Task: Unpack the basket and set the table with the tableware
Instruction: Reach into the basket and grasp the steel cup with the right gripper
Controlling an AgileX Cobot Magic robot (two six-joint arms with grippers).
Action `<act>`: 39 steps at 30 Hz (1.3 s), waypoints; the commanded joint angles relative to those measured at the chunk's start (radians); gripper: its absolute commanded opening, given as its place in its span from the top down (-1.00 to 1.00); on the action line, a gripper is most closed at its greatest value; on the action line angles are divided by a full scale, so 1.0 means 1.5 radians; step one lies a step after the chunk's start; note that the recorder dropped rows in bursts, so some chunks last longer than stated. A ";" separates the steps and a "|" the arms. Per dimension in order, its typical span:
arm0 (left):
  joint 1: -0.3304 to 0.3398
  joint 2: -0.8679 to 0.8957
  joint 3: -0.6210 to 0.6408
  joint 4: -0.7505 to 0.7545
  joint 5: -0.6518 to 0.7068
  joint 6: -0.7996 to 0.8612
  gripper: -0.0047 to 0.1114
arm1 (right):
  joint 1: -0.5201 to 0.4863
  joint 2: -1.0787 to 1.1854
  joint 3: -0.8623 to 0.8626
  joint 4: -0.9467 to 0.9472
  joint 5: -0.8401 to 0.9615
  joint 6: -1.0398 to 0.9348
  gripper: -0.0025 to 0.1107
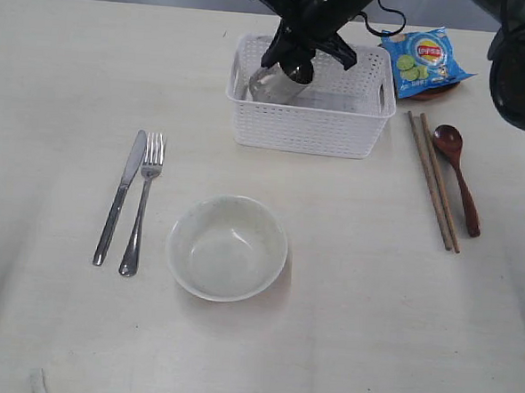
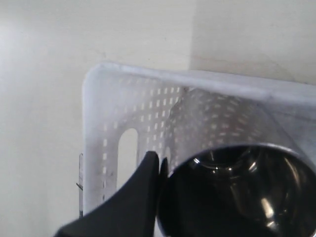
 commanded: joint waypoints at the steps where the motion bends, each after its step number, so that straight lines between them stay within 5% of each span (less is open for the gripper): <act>1: -0.001 -0.002 0.002 -0.008 -0.007 0.000 0.92 | -0.002 -0.022 -0.024 -0.042 0.021 -0.031 0.96; 9: -0.001 -0.002 0.002 -0.008 -0.007 0.000 0.92 | 0.071 -0.115 -0.084 -0.136 0.021 -0.073 0.96; 22: -0.001 -0.002 0.002 -0.008 -0.007 0.000 0.92 | 0.323 -0.068 -0.130 -0.473 0.007 -0.089 0.96; 39: -0.001 -0.002 0.002 -0.008 -0.007 0.000 0.92 | 0.353 0.028 -0.132 -0.486 -0.085 -0.090 0.96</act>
